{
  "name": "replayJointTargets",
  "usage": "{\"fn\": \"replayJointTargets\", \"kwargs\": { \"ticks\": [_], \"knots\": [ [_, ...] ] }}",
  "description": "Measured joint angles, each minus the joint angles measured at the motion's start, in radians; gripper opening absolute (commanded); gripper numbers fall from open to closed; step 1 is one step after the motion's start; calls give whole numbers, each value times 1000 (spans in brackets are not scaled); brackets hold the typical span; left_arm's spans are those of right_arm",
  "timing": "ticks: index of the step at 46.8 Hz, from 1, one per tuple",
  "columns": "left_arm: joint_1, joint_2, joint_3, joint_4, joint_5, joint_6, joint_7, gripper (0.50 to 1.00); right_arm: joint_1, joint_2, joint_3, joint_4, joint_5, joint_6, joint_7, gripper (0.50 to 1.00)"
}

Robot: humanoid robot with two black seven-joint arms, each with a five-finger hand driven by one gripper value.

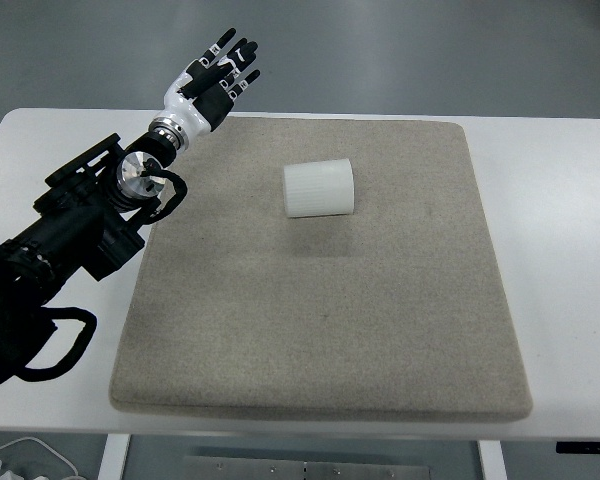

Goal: Flip white cup upright
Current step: 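Raise the left hand and swing it toward the white cup, then reach the left hand over the cup and lower fingers onto it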

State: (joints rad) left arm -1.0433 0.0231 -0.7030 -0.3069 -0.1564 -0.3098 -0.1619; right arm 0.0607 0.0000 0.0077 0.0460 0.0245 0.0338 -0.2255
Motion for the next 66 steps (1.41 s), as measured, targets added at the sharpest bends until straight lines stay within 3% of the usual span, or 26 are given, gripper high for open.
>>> {"fn": "replayJointTargets", "kwargs": {
  "ticks": [41, 56, 66],
  "knots": [
    [-54, 37, 8, -46, 10, -27, 10, 992, 0, 0, 0, 0, 0, 0, 0, 928],
    [-136, 37, 188, -78, 174, -24, -1, 992, 0, 0, 0, 0, 0, 0, 0, 930],
    [-163, 37, 224, -104, 479, -26, 1, 990, 0, 0, 0, 0, 0, 0, 0, 930]
  ]
}}
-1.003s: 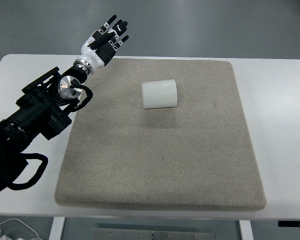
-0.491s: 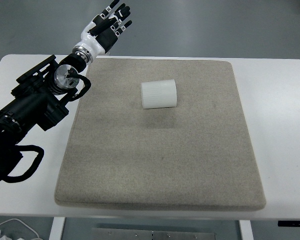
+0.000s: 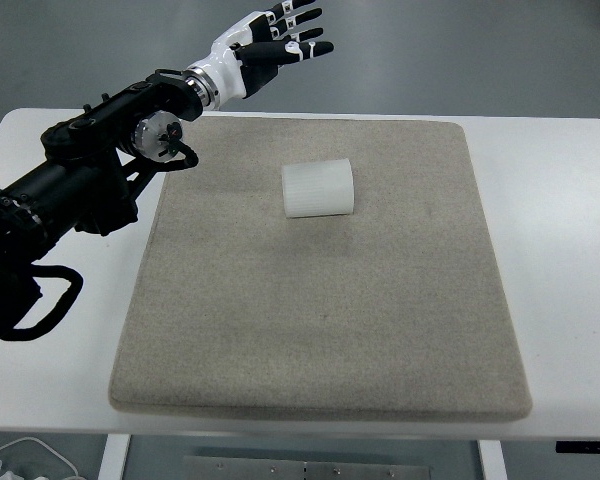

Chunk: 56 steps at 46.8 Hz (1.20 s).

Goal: Flip white cup upright
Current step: 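Reach the left hand over the cup and lower fingers onto it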

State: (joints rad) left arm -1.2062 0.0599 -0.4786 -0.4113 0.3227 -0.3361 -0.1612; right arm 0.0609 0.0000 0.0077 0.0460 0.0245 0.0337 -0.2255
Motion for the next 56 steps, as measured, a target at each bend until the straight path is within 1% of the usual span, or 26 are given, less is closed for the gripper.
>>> {"fn": "replayJointTargets", "kwargs": {
  "ticks": [4, 8, 12, 16, 21, 25, 32, 36, 39, 46, 56],
  "knots": [
    [-9, 1, 19, -6, 128, 0, 0, 990, 0, 0, 0, 0, 0, 0, 0, 930],
    [-16, 4, 34, -42, 217, 0, 0, 990, 0, 0, 0, 0, 0, 0, 0, 930],
    [-32, 37, 70, -89, 302, 2, 2, 990, 0, 0, 0, 0, 0, 0, 0, 930],
    [-43, 77, 127, -157, 362, 12, 6, 990, -1, 0, 0, 0, 0, 0, 0, 928],
    [-63, 144, 189, -275, 388, 15, 27, 990, -1, 0, 0, 0, 0, 0, 0, 930],
    [-83, 185, 229, -350, 406, 15, 80, 990, 0, 0, 0, 0, 0, 0, 0, 930],
    [-123, 226, 242, -426, 419, 14, 212, 990, 0, 0, 0, 0, 0, 0, 0, 930],
    [-132, 247, 253, -476, 434, 9, 260, 990, 0, 0, 0, 0, 0, 0, 0, 928],
    [-135, 258, 271, -501, 464, 8, 279, 990, 0, 0, 0, 0, 0, 0, 0, 930],
    [-137, 259, 276, -518, 517, 9, 298, 990, 0, 0, 0, 0, 0, 0, 0, 930],
    [-130, 223, 277, -524, 564, 15, 353, 990, 0, 0, 0, 0, 0, 0, 0, 930]
  ]
}}
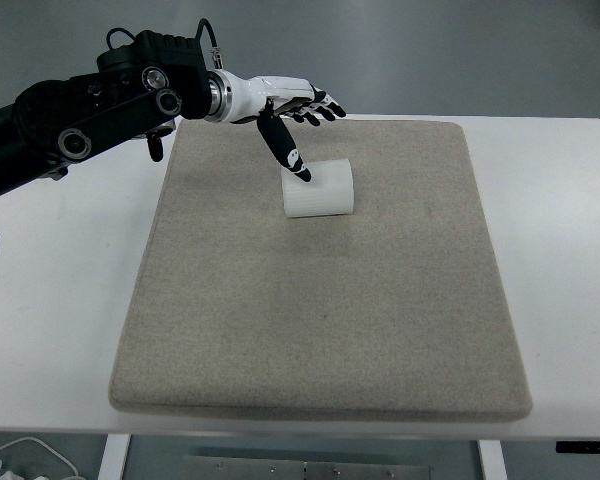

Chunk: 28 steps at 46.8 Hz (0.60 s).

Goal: Flip white cup upright
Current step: 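Reach the left hand over the cup and lower fingers onto it, then close the left hand fingers around the cup body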

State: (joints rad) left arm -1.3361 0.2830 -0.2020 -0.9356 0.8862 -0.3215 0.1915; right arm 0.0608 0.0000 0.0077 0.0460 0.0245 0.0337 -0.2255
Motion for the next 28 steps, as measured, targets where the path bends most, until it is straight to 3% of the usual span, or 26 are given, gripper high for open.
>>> {"fn": "replayJointTargets", "kwargs": {
  "ticks": [28],
  "knots": [
    [10, -96, 83, 94, 37, 36, 23, 992, 0, 0, 0, 0, 0, 0, 0, 930]
  ]
}}
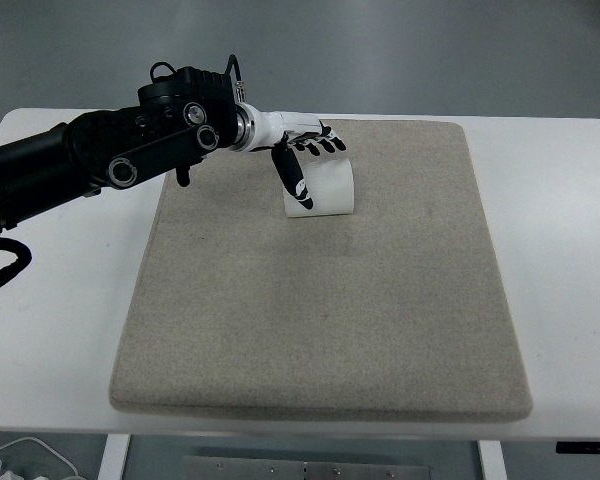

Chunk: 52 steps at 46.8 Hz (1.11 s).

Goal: Flip white cup upright
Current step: 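Close the left hand fingers around the cup body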

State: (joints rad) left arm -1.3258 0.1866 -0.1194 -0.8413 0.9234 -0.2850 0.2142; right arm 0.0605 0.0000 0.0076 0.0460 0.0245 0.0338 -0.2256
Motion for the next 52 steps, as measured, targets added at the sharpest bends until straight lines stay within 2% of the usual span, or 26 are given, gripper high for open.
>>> {"fn": "replayJointTargets", "kwargs": {
  "ticks": [52],
  "knots": [
    [11, -88, 36, 86, 57, 4, -19, 964, 0, 0, 0, 0, 0, 0, 0, 930]
  ]
}}
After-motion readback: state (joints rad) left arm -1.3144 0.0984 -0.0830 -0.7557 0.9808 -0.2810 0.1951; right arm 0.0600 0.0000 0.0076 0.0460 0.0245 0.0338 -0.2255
